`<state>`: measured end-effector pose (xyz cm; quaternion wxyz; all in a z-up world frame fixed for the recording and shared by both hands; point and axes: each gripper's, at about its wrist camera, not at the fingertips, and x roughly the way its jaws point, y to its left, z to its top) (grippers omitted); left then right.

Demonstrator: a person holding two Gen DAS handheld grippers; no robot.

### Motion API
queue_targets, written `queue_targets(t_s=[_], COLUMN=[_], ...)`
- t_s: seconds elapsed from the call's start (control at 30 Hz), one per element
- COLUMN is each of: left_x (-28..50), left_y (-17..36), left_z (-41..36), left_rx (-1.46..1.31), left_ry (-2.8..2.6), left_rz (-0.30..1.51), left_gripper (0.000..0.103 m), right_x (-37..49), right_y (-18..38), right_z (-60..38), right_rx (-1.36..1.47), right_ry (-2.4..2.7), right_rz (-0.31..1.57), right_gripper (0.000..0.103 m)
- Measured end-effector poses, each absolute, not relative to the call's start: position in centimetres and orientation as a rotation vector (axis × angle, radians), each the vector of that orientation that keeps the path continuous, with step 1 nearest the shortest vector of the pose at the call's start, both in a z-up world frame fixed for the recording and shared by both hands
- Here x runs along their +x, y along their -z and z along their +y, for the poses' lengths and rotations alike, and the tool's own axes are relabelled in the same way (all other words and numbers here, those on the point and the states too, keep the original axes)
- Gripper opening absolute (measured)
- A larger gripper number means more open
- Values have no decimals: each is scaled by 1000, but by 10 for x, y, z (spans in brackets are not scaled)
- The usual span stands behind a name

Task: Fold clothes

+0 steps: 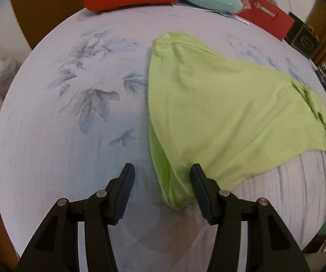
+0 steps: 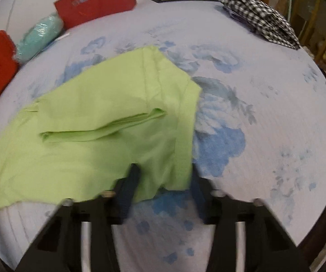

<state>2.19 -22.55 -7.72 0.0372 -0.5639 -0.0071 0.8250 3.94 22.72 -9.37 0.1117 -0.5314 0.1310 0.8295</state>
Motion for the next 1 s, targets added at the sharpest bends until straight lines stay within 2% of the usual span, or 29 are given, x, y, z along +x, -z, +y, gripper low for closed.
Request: queue_targets(t_s=[0.07, 0.13, 0.2, 0.47, 0.6, 0.63, 0.7, 0.73, 0.77, 0.83, 0.9, 1.0], left_x=[19, 15, 12, 9, -6, -10, -11, -11, -12, -12, -13, -14], left_y=[77, 75, 69, 28, 25, 24, 24, 24, 24, 24, 24, 26], left_z=[-227, -233, -242, -276, -307, -310, -303, -300, -296, -289, -283, -269], left_rx=[-1735, -1747, -1738, -1610, -1583, -1578, -1562, -1555, -1547, -1531, -1516, -1498], left_ry=[-2513, -2487, -2488, -2629, -2686, -2686, -2663, -2652, -2641, -2618, -2595, -2555], left_rz=[-32, -75, -142, -178, -223, -226, -214, -207, -201, -189, -177, -148], left_gripper=[50, 44, 44, 44, 44, 44, 44, 44, 44, 48, 51, 53], right_x=[36, 32, 31, 14, 9, 9, 9, 9, 9, 10, 9, 9], right_y=[93, 91, 76, 6, 4, 11, 25, 29, 33, 39, 36, 36], right_z=[224, 224, 216, 77, -36, -57, -94, -96, -98, -97, -72, -24], right_rx=[-1549, -1507, -1449, -1411, -1647, -1744, -1920, -1949, -1979, -2026, -2013, -1953], right_ry=[-2453, -2496, -2578, -3098, -3353, -3366, -3373, -3361, -3348, -3323, -3296, -3218], right_rz=[422, 494, 518, 331, 127, 87, 16, 16, 17, 36, 131, 175], right_gripper=[13, 13, 13, 13, 13, 14, 27, 45, 51, 51, 51, 51])
